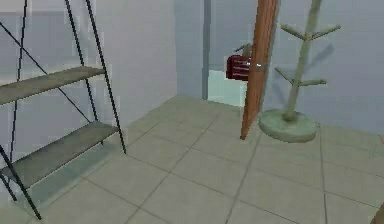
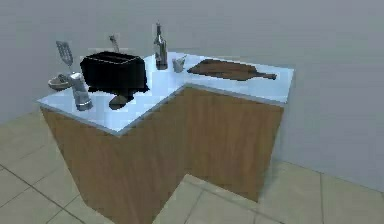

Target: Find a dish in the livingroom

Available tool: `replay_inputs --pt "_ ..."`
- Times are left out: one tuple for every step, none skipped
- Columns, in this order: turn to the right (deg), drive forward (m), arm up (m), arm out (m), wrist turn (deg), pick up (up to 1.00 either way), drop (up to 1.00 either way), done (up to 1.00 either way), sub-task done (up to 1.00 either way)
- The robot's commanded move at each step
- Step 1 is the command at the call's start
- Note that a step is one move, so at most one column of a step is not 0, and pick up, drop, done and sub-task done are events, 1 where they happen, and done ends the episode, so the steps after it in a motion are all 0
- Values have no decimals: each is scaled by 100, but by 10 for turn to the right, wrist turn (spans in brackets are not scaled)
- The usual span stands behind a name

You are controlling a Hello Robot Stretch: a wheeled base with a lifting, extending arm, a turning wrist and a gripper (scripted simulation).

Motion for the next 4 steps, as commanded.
replay_inputs --pt "0 100 0 0 0 0 0 0 0" --pt "0 100 0 0 0 0 0 0 0" --pt "0 80 0 0 0 0 0 0 0" --pt "-390 0 0 0 0 0 0 0 0"
